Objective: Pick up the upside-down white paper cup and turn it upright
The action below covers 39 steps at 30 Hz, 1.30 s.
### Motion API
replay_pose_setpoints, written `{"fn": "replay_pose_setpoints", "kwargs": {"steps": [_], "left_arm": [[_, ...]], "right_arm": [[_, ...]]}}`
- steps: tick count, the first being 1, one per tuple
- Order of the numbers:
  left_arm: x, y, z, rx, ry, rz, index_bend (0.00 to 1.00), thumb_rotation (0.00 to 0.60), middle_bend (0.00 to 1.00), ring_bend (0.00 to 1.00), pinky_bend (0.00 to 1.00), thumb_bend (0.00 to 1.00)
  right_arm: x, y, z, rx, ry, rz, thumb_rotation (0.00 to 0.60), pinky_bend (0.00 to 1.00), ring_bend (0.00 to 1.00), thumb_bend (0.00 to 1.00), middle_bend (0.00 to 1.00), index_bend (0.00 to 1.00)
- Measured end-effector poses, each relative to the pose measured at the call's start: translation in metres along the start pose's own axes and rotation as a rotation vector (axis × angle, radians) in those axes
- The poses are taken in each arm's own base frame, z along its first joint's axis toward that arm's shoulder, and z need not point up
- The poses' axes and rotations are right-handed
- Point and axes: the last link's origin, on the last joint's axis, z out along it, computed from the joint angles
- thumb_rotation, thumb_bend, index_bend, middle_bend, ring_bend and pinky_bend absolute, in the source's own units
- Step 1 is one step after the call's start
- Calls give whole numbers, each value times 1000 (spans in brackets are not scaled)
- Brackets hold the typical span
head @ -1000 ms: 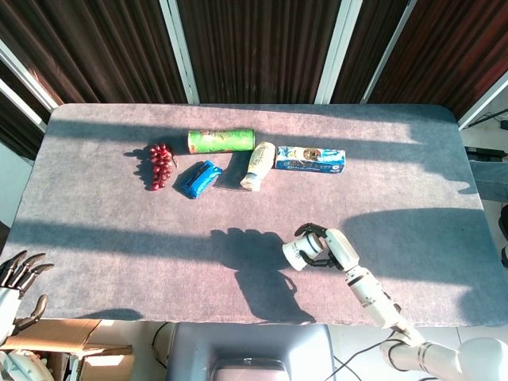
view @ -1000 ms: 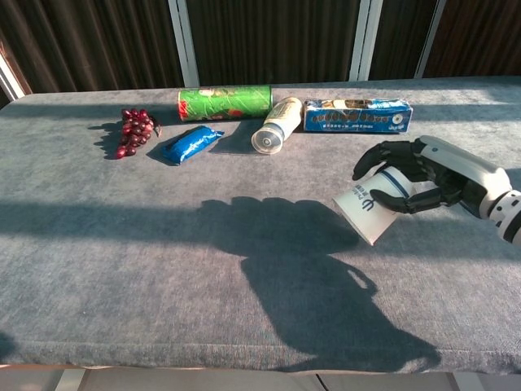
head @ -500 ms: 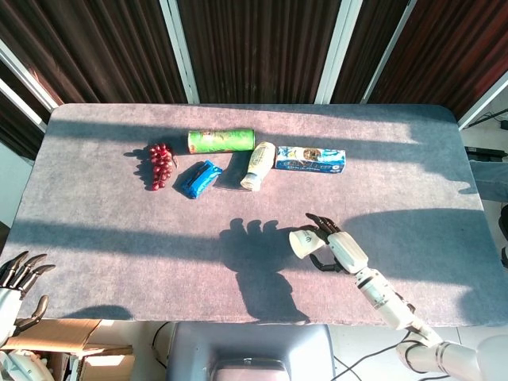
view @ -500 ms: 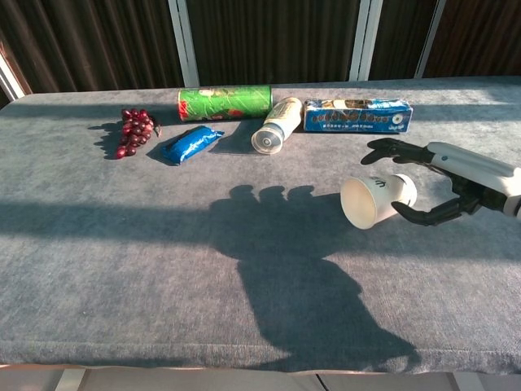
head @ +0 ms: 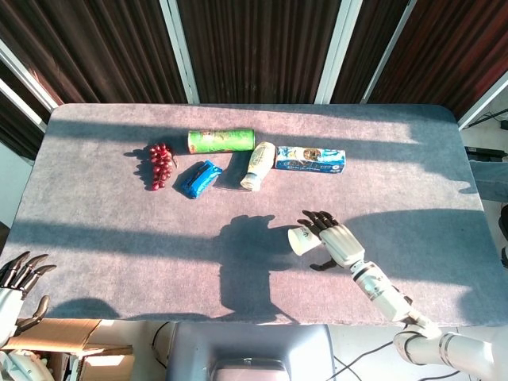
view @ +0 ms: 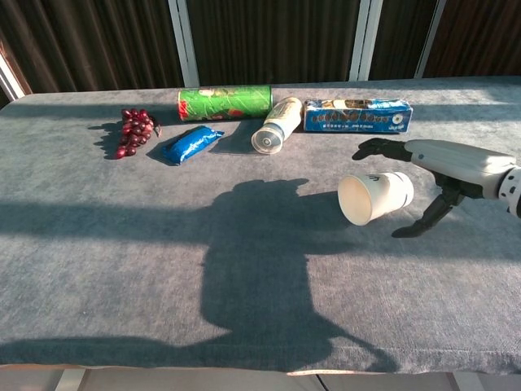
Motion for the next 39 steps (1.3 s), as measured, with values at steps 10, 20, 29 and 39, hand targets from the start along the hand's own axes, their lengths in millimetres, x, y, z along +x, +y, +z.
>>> {"fn": "replay_pose_setpoints", "kwargs": {"steps": [10, 20, 29, 39], "left_arm": [[0, -1, 0, 1, -3, -2, 252, 600, 131, 38, 136, 483], [0, -1, 1, 5, -2, -5, 252, 600, 132, 38, 137, 482], [0, 0, 0, 0, -5, -4, 252, 600, 132, 38, 136, 483], [-1, 1, 0, -1, -9, 4, 252, 600, 132, 38, 137, 483]], "right_arm": [[-4, -16, 28, -4, 41, -79, 600, 345, 226, 189, 294, 423], [-12, -21, 39, -20, 53, -133, 600, 519, 417, 188, 458, 607], [-10, -22, 35, -13, 113, -85, 600, 583, 486, 188, 515, 684], [-10, -24, 24, 53, 98, 517, 600, 577, 486, 189, 515, 659]]}}
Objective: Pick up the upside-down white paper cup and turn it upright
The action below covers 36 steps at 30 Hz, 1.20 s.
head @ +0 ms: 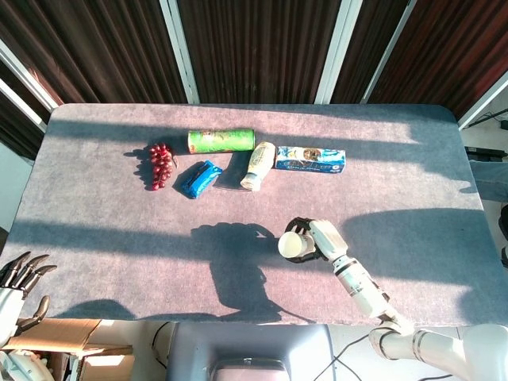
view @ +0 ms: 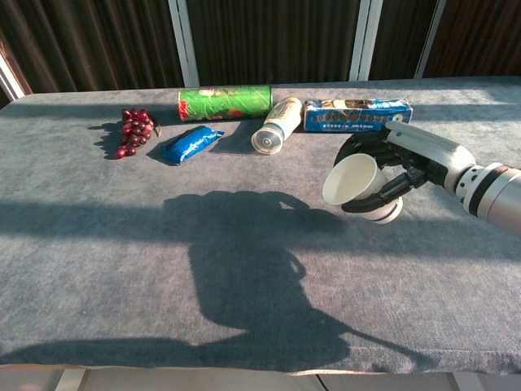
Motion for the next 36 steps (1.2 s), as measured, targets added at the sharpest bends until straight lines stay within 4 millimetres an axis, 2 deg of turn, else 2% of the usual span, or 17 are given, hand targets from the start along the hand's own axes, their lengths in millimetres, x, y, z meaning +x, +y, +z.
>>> {"fn": "replay_pose_setpoints", "kwargs": {"steps": [6, 9, 16, 23, 36], "left_arm": [[-1, 0, 0, 5, -3, 2, 252, 600, 131, 38, 137, 482], [0, 0, 0, 6, -3, 0, 252, 600, 131, 37, 137, 483], [0, 0, 0, 6, -1, -3, 252, 600, 132, 38, 137, 483], [1, 0, 0, 5, 1, -4, 252, 600, 132, 38, 137, 483], [0, 0, 0, 5, -1, -3, 252, 600, 132, 38, 136, 483]], "right_arm": [[-1, 6, -8, -1, -70, 294, 600, 574, 476, 189, 514, 644], [-1, 14, -13, -10, -113, 337, 600, 572, 467, 189, 508, 633], [1, 27, -21, -23, -165, 261, 600, 512, 399, 189, 470, 563], [8, 25, -25, 6, -153, 233, 600, 397, 289, 189, 396, 494], [19, 22, -36, 35, -150, 175, 600, 267, 174, 189, 299, 434]]}}
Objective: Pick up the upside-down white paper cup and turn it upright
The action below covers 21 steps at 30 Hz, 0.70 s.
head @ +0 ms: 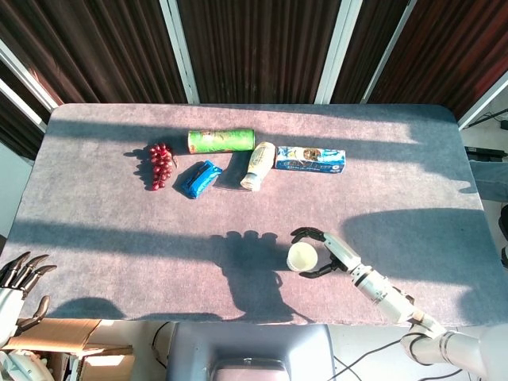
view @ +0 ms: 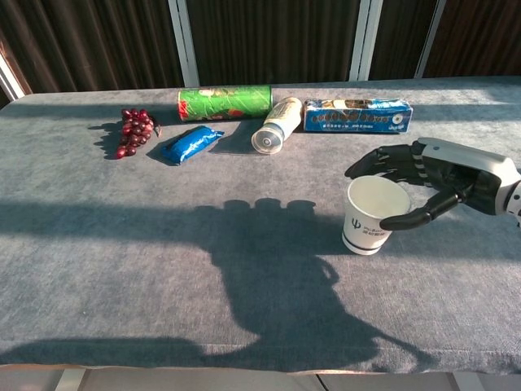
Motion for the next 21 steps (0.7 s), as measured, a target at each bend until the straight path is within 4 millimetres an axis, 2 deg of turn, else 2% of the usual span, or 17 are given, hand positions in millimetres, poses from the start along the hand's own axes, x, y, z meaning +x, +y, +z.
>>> {"fn": "replay_pose_setpoints", "kwargs": {"steps": [5, 8, 10, 13, 16, 21], "left_arm": [[-1, 1, 0, -4, -4, 3, 252, 600, 133, 38, 137, 483], [0, 1, -1, -5, -4, 1, 252, 600, 133, 38, 137, 482], [0, 1, -1, -4, -4, 1, 252, 600, 133, 39, 137, 483], [0, 0, -1, -3, -5, 0, 252, 600, 133, 39, 137, 482], [0, 0, -1, -2, -3, 0, 252, 600, 133, 39, 137, 483], [0, 0, -1, -2, -2, 0, 252, 600, 133, 39, 137, 482]], "right_arm": [[1, -2, 0, 6, 11, -19, 600, 262, 172, 189, 299, 431], [0, -3, 0, 4, 5, -28, 600, 222, 140, 189, 290, 405], [0, -3, -1, 2, -1, -39, 600, 163, 86, 189, 238, 350], [2, -5, -3, 6, -4, -56, 600, 50, 7, 189, 110, 206], [5, -10, -5, 27, 6, -92, 600, 6, 0, 188, 24, 82], [16, -27, -18, 98, 51, -201, 600, 1, 0, 188, 10, 36]]}}
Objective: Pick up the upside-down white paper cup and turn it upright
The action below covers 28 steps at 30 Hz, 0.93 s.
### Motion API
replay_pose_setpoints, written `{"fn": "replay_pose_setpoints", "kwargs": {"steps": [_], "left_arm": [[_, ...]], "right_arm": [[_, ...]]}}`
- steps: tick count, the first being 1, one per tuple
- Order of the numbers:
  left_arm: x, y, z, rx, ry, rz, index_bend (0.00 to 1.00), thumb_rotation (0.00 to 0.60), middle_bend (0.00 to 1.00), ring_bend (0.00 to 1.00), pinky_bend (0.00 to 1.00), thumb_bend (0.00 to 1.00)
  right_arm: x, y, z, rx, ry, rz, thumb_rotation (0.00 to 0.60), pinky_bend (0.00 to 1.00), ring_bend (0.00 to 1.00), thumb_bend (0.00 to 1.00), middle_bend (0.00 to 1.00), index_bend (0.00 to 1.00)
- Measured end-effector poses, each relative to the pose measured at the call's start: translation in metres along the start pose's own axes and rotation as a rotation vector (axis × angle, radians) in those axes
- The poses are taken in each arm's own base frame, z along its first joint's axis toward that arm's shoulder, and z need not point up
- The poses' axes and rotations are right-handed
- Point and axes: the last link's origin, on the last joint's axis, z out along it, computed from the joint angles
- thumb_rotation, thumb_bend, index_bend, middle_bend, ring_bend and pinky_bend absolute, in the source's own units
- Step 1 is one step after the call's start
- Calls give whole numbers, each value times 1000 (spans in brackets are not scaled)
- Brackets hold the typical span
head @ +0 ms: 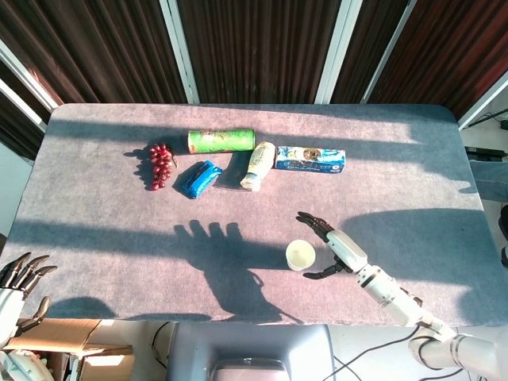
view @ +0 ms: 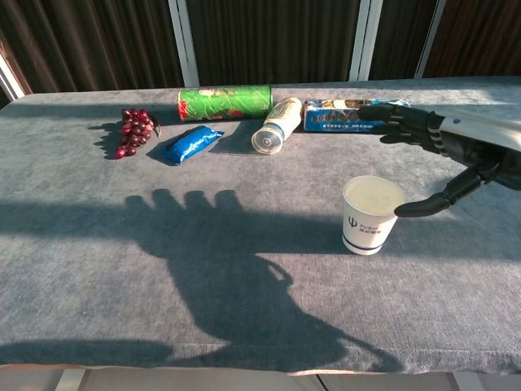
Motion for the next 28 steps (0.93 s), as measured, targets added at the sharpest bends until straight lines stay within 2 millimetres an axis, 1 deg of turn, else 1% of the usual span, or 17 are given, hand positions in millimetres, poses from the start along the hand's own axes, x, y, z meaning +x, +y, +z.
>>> {"fn": "replay_pose_setpoints", "kwargs": {"steps": [3, 8, 14, 18, 21, 22, 28], "left_arm": [[0, 0, 0, -1, -3, 2, 252, 600, 134, 39, 137, 483], [0, 1, -1, -2, 0, 3, 252, 600, 133, 39, 137, 483], [0, 0, -1, 4, -2, -1, 252, 600, 134, 39, 137, 482], [0, 0, 0, -1, -3, 3, 252, 600, 134, 39, 137, 482], [0, 0, 0, 2, -6, 3, 252, 600, 134, 39, 137, 483], [0, 0, 0, 2, -5, 3, 252, 600, 134, 39, 137, 483], [1, -1, 0, 6, 1, -2, 252, 600, 134, 39, 137, 483]], "right_arm": [[9, -12, -11, 28, 44, -77, 600, 1, 0, 188, 10, 33], [21, -27, -35, 27, 133, -248, 600, 33, 0, 186, 39, 107], [32, -34, -72, -61, 262, -588, 600, 79, 0, 184, 41, 113], [38, -36, -103, -179, 350, -805, 600, 82, 0, 185, 41, 109], [40, -39, -125, -263, 399, -869, 600, 84, 0, 184, 41, 109], [41, -40, -128, -278, 405, -870, 600, 84, 0, 184, 41, 109], [40, -38, -131, -325, 372, -837, 600, 85, 0, 184, 41, 109]]}}
